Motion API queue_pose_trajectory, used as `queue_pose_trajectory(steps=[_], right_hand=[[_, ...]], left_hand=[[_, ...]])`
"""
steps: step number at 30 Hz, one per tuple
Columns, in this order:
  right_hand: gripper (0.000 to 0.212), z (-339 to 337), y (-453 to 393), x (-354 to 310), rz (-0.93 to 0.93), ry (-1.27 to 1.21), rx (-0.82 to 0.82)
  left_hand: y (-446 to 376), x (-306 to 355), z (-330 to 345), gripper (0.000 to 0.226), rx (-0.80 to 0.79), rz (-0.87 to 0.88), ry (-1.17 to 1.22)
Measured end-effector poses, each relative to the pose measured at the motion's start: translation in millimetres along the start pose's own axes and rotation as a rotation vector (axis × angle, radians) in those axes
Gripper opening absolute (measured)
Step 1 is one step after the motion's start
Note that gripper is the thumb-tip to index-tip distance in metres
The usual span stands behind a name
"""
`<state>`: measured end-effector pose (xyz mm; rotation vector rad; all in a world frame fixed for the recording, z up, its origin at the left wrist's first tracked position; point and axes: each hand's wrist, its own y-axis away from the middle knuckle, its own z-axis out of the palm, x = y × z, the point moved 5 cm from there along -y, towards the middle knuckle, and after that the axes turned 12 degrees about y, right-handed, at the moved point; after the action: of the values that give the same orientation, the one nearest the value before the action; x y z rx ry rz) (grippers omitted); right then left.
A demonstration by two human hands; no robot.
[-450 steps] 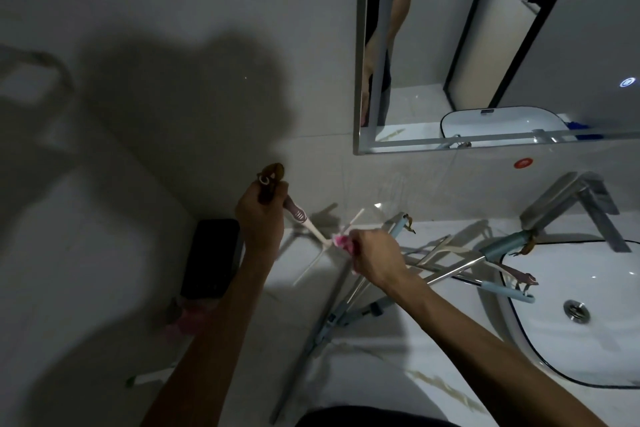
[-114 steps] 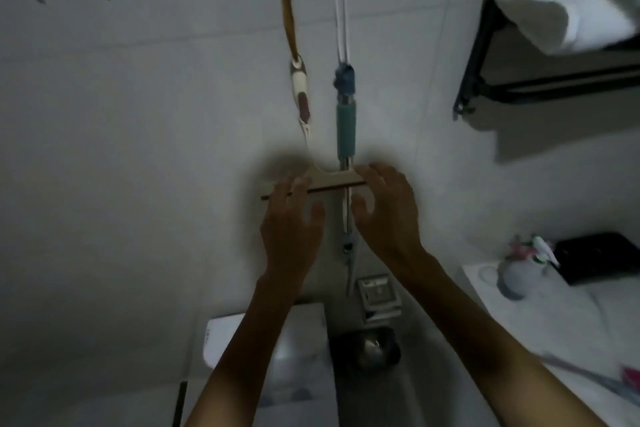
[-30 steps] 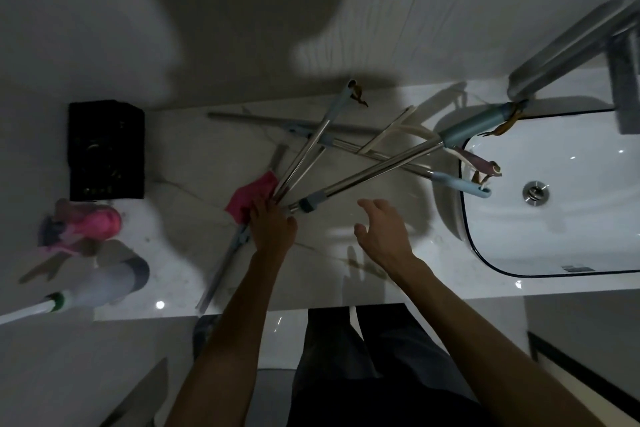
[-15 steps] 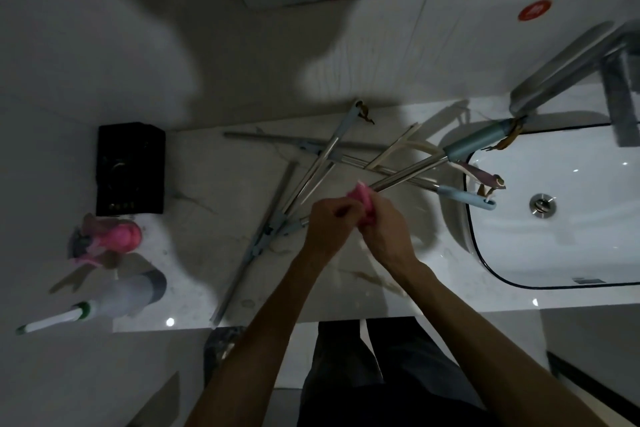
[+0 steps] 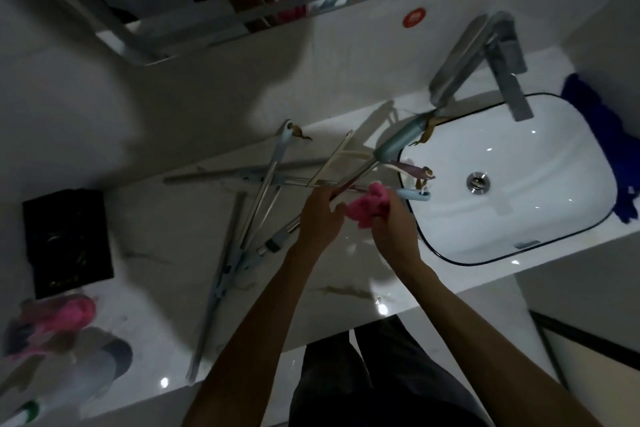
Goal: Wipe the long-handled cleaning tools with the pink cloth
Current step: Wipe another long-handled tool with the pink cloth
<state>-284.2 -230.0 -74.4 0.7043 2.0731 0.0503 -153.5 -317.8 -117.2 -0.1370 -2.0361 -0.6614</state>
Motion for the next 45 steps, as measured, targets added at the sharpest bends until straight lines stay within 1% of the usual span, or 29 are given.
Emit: queue_pose_trajectory(steps=[1, 2, 4, 7, 10, 12, 17, 18, 20, 22, 26, 29, 32, 34, 36, 37, 38, 40, 42, 44, 45], right_hand=[[0.031, -5.2, -1.6, 1.7, -0.012, 0.005, 0.025], [0.034, -9.9, -3.2, 4.0, -0.010, 0.021, 0.048], [0.041, -18.6, -4.1, 9.8, 0.052, 0.059, 0.080], [0.041, -23.9, -6.4, 28.3, 0.183, 0.044, 0.067], [0.039, -27.5, -10.2, 40.3, 0.239, 0.039, 0.048], [0.039, -31.0, -13.9, 45.0, 0.251, 0.021, 0.042], [0.059, -36.9, -22.6, 53.9, 0.265, -0.006, 0.012], [0.057, -38.6, -22.6, 51.6, 0.262, -0.015, 0.002], [0.046, -42.3, -21.4, 43.6, 0.252, -0.039, -0.016], [0.039, -45.2, -20.0, 36.3, 0.225, -0.037, -0.007], [0.050, -47.5, -18.8, 17.4, 0.109, 0.019, 0.036], [0.050, -50.6, -17.7, 0.0, 0.074, 0.037, 0.039], [0.049, -52.6, -15.2, -26.1, -0.060, 0.039, 0.069], [0.043, -47.6, -12.2, -44.1, -0.176, 0.034, 0.080], [0.033, -41.7, -8.6, -62.2, -0.196, 0.041, 0.070], [0.033, -39.3, -7.2, -70.7, -0.213, 0.059, 0.084], [0.038, -37.0, -5.4, -78.7, -0.247, 0.098, 0.095], [0.038, -32.0, 2.5, -99.0, -0.302, 0.170, 0.060], [0.035, -28.6, 12.9, -119.9, -0.344, 0.170, 0.020], [0.033, -25.3, 22.7, -135.7, -0.362, 0.154, -0.014], [0.033, -23.7, 26.7, -141.7, -0.361, 0.145, -0.044]], left_hand=[[-2.9, 4.0, 5.8, 0.031, 0.003, -0.002, 0.004], [-5.6, 6.6, 10.8, 0.031, 0.022, 0.005, 0.005], [-8.3, 10.0, 15.3, 0.030, 0.100, 0.017, 0.002], [-10.6, 10.1, 18.5, 0.032, 0.178, 0.023, -0.009], [-16.4, 14.5, 27.2, 0.042, 0.164, 0.006, -0.029], [-24.0, 16.9, 31.9, 0.041, 0.156, 0.004, -0.059], [-39.4, 20.8, 29.3, 0.033, 0.174, 0.017, -0.184], [-40.1, 22.9, 28.0, 0.031, 0.173, 0.030, -0.195], [-39.9, 27.4, 25.8, 0.026, 0.149, 0.068, -0.229], [-38.3, 28.2, 23.3, 0.023, 0.122, 0.085, -0.256], [-28.4, 34.3, 10.5, 0.031, 0.115, 0.089, -0.198], [-18.2, 46.4, -6.2, 0.023, 0.079, 0.136, -0.173], [-5.8, 64.1, -29.3, 0.018, 0.047, 0.213, -0.088], [5.1, 76.2, -48.9, 0.022, 0.058, 0.256, -0.014], [18.9, 91.4, -68.9, 0.015, 0.082, 0.291, 0.024], [25.8, 96.8, -78.6, 0.012, 0.089, 0.281, 0.040], [32.4, 100.8, -87.6, 0.012, 0.091, 0.265, 0.062], [46.5, 109.9, -104.2, 0.011, 0.119, 0.275, 0.107], [59.6, 117.7, -120.0, 0.008, 0.172, 0.274, 0.207], [73.7, 128.3, -134.1, 0.023, 0.203, 0.262, 0.293], [80.3, 132.2, -140.4, 0.024, 0.212, 0.255, 0.332]])
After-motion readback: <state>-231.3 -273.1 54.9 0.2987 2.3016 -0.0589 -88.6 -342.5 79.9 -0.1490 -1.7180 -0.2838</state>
